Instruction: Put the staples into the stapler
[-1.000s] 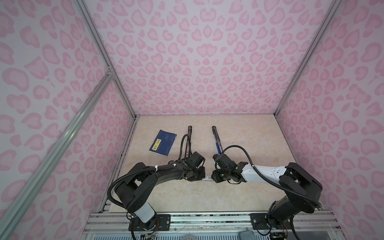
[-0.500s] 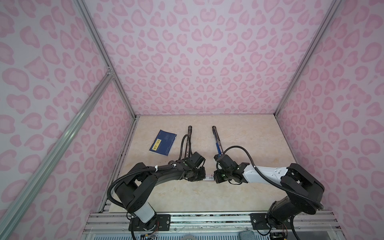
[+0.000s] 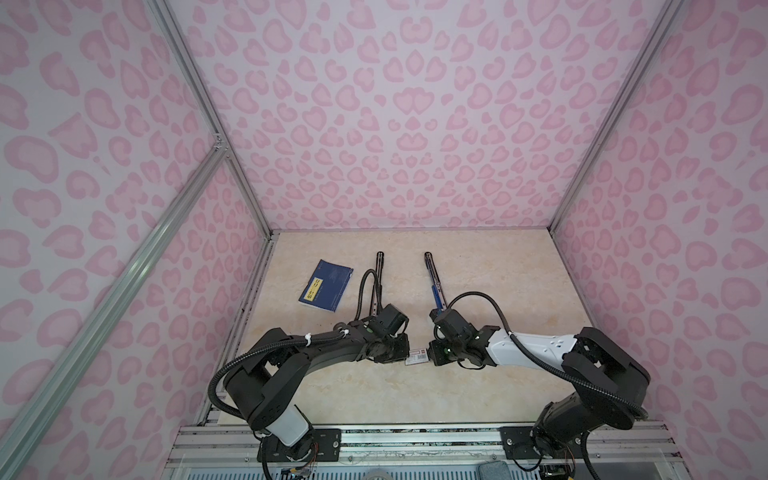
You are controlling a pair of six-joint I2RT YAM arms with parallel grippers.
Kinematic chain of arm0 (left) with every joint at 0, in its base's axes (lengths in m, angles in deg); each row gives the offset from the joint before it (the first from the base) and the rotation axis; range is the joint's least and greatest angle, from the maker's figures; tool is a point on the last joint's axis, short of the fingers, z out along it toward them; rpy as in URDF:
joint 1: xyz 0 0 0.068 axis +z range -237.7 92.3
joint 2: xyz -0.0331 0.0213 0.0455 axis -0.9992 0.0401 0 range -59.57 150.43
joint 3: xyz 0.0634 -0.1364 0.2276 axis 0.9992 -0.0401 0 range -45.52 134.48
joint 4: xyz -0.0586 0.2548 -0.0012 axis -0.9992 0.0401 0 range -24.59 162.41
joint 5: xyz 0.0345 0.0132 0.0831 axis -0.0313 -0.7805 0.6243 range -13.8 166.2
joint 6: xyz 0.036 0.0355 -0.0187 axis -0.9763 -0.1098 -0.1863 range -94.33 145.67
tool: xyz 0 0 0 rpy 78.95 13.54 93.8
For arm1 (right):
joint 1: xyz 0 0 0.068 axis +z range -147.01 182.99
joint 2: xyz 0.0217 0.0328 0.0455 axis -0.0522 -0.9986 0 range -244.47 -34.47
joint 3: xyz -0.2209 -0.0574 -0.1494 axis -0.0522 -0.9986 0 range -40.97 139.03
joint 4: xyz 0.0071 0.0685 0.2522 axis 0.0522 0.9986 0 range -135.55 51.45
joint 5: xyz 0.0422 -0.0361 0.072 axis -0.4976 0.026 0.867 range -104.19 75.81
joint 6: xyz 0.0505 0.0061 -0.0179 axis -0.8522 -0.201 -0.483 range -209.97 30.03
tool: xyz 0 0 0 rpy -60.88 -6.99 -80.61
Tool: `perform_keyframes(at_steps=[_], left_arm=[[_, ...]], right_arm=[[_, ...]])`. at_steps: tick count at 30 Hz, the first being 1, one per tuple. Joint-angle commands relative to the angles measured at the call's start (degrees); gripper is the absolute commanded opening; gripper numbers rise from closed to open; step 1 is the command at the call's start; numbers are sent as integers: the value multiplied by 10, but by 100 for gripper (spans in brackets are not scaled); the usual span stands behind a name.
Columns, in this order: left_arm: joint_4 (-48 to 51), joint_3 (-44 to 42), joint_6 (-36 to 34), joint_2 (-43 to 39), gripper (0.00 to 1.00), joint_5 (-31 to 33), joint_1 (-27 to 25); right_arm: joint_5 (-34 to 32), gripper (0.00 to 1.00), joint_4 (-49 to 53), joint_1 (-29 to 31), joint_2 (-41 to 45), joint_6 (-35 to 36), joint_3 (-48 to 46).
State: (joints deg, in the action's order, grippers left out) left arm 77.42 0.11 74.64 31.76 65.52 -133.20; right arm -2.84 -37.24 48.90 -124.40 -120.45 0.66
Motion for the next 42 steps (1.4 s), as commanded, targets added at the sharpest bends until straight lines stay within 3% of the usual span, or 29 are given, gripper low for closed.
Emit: perform_keyframes(at_steps=[1, 6, 15, 23, 35, 42], left_arm=[[-6, -3, 4, -9, 24, 0, 0], [-7, -4, 4, -10, 24, 0, 0], [-15, -9, 4, -10, 22, -13, -1], [-26, -11, 8, -4, 19, -29, -9], [-23, -8, 5, 8, 3, -22, -10], [-17, -8, 4, 6, 3, -15, -10]], right_arm=[[-9, 21, 8, 0, 4, -3, 1], [-5, 13, 7, 1, 2, -2, -1], [-4, 9, 6, 0, 8, -4, -5], [-3, 14, 1, 1, 5, -7, -6], [-5, 15, 5, -1, 12, -7, -7], [-13, 26, 9, -14, 29, -8, -12]])
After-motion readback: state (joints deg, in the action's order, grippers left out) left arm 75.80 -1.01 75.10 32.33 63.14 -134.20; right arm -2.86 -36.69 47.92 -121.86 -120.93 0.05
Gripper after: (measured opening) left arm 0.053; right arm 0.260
